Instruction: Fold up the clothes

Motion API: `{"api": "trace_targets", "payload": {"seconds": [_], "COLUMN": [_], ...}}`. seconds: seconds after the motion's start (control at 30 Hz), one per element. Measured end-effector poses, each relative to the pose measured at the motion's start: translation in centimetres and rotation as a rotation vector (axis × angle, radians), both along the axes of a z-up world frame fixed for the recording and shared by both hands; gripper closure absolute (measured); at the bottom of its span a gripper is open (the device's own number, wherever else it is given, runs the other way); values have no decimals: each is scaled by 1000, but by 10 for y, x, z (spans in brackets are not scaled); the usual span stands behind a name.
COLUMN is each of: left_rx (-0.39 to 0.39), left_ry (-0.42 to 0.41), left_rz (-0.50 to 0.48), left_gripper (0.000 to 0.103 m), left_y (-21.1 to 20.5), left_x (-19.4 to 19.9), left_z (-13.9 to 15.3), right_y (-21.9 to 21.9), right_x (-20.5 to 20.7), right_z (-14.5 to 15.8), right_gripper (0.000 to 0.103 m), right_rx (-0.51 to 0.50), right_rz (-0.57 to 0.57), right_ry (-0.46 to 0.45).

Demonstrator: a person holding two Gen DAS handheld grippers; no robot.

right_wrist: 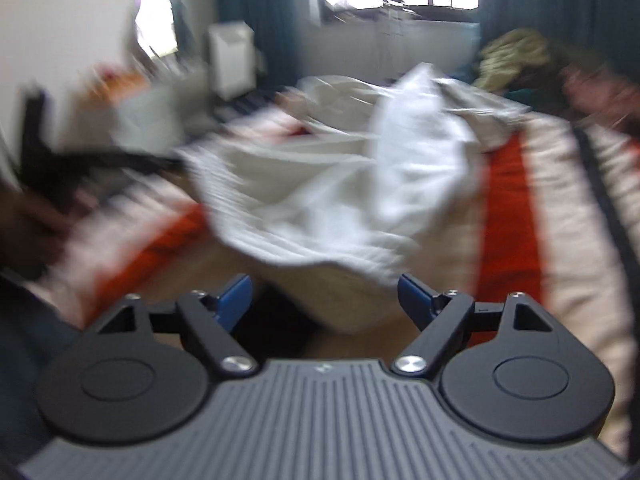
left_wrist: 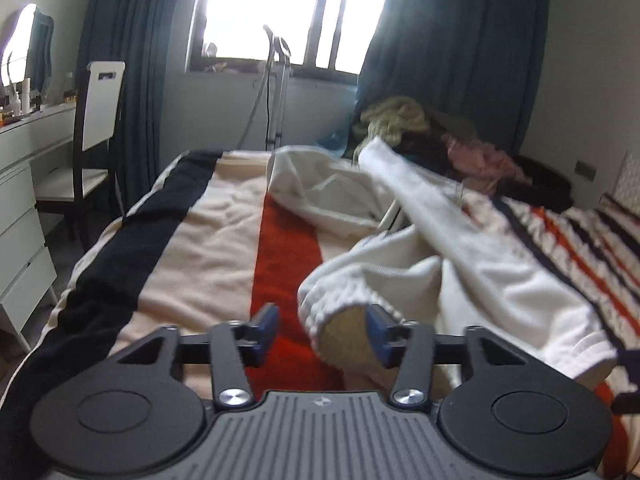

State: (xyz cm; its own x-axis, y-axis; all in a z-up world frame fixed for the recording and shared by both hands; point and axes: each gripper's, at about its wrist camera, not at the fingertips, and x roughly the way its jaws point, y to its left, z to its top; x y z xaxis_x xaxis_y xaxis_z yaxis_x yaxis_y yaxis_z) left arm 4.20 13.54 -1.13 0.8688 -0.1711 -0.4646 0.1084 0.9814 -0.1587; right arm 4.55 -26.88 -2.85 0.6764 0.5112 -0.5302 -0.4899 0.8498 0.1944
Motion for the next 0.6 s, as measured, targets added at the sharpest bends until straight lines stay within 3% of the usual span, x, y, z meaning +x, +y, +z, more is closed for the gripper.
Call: {"api": "trace_targets", "payload": {"seconds": [0.07, 0.13, 0.23, 0.3, 0.33, 0.4, 0.53, 0.6], "left_rx": [-36, -67, -108, -123, -145, -236, -435, -533], "left_ry": [-54, -92, -75, -36, -8, 40, 134, 185], "left_rz": [-4, -3, 24, 85, 123, 183, 244, 227], "left_gripper": [24, 23, 21, 18, 16, 16, 16, 16], "left_y": [1, 1, 5, 10, 14, 26, 44, 48], "left_x": [-8, -13, -6, 6, 14, 30, 58, 66], "left_z": [10, 17, 16, 10, 6, -4, -25, -37], "right_y": [-4, -13, -30, -34, -31, -22, 0, -9], "right_x": [-2, 1, 13, 25, 32, 42, 55, 61], "right_z": [7, 13, 14, 7, 3, -2, -20, -39], "right_gripper": [21, 21, 21, 56, 61, 62, 62, 63], "right_rx": [73, 129, 220, 268, 258, 208, -13, -25], "right_rz": [-24, -91, -199, -230, -249, -286, -344, -379], "right_ry": [-25, -54, -56, 0, 26, 40, 26, 135]}}
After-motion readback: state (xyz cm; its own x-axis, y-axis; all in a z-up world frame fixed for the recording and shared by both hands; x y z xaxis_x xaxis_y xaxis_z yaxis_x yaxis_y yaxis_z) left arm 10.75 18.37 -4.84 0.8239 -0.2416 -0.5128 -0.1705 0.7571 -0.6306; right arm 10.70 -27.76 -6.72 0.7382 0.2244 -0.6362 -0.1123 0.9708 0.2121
